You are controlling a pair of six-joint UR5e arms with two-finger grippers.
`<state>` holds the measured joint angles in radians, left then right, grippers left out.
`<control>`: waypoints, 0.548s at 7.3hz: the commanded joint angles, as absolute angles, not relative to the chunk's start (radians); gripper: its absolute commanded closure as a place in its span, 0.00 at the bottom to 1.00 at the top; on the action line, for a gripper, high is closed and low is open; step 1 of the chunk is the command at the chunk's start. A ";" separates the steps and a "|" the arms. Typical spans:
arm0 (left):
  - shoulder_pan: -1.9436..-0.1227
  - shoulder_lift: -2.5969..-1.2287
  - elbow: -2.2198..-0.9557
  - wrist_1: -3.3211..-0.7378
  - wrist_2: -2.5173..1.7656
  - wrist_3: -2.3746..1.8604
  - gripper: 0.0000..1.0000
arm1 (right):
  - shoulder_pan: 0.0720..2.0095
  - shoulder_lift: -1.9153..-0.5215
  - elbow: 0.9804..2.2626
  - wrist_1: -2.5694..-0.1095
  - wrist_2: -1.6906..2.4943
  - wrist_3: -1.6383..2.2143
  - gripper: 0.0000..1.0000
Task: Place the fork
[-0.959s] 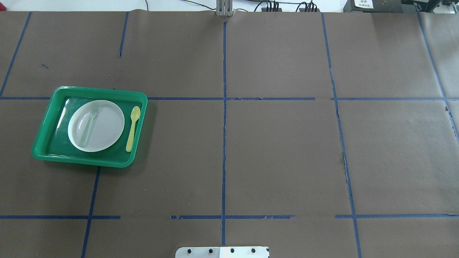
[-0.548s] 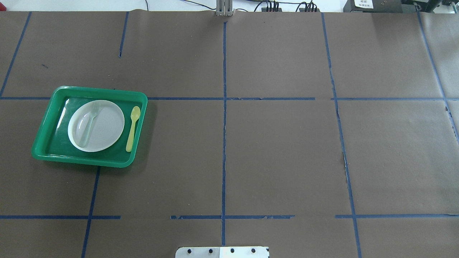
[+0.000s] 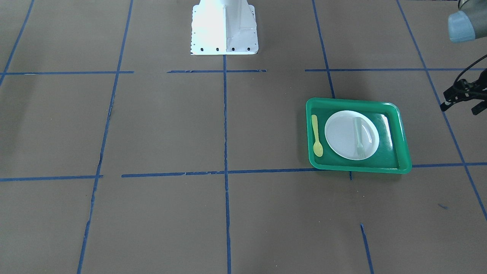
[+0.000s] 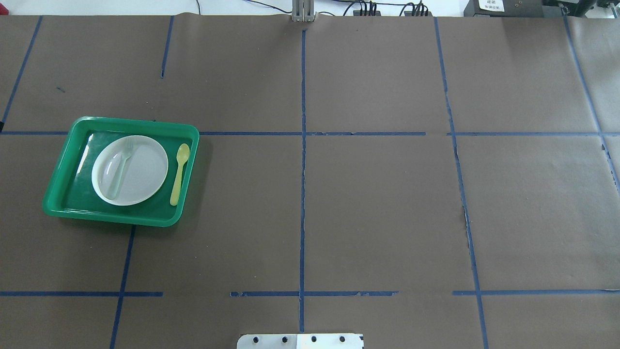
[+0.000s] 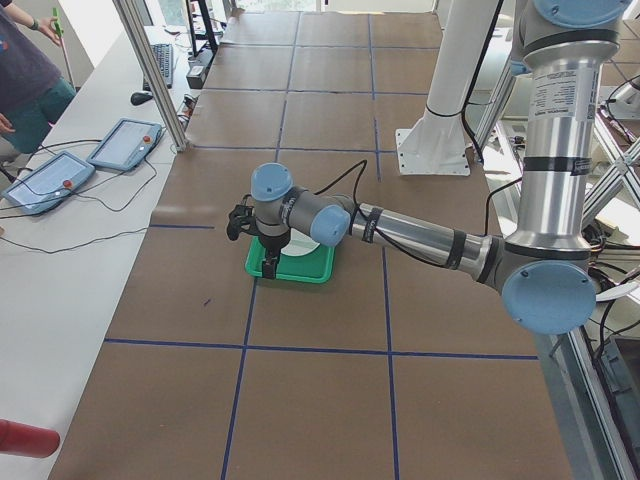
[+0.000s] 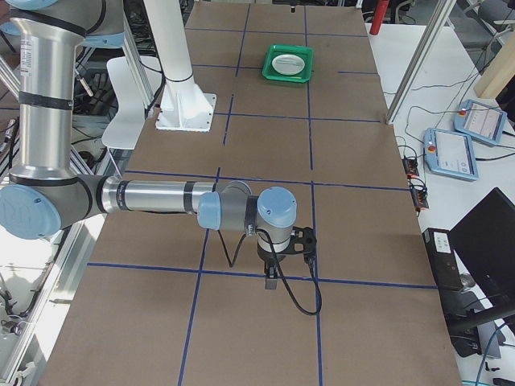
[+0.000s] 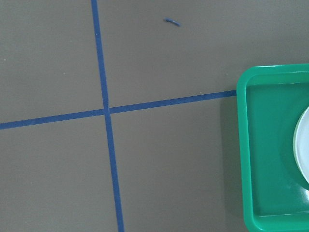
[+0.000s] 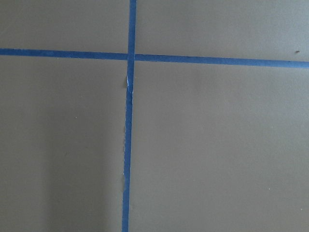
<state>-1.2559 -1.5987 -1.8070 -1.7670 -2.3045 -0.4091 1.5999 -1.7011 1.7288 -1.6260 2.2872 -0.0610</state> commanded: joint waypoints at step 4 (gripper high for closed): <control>-0.893 -1.654 -1.773 -1.966 -2.082 -0.785 0.00 | 1.600 -1.701 1.729 -1.626 2.287 -0.061 0.00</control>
